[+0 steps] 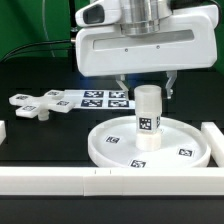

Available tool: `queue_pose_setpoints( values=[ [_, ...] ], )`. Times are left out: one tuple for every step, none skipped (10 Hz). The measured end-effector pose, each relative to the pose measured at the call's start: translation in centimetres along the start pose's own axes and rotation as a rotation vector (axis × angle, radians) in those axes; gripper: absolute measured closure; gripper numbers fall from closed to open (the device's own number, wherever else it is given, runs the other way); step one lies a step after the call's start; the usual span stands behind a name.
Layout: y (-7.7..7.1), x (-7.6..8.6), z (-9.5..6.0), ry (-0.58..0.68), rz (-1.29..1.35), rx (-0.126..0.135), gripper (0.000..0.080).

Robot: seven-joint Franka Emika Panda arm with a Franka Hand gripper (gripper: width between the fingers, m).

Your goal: Assemble round table

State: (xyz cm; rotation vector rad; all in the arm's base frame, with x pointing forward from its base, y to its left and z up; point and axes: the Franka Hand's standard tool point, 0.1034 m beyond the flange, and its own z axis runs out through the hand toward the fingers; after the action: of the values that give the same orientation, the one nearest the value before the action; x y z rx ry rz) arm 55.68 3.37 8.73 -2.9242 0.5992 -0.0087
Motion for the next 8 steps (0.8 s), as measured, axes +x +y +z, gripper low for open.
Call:
queue_pose_setpoints(
  values=[
    [0.03, -0.11, 0.0, 0.003, 0.089, 0.008, 0.0389],
    [0.09, -0.12, 0.02, 0.008, 0.236, 0.025, 0.0389],
    [0.06, -0.15, 0.02, 0.008, 0.338, 0.03, 0.0389],
    [0.01, -0.21, 0.03, -0.002, 0.412, 0.033, 0.0389],
    [-0.01, -0.22, 0.05, -0.003, 0.459, 0.034, 0.0389],
    [-0.06, -0.24, 0.05, -0.004, 0.506, 0.035, 0.0389],
    [-0.11, -0.27, 0.07, -0.006, 0.567, 0.036, 0.0389],
    [-0.16, -0.29, 0.08, -0.008, 0.605, 0.038, 0.0389]
  ],
)
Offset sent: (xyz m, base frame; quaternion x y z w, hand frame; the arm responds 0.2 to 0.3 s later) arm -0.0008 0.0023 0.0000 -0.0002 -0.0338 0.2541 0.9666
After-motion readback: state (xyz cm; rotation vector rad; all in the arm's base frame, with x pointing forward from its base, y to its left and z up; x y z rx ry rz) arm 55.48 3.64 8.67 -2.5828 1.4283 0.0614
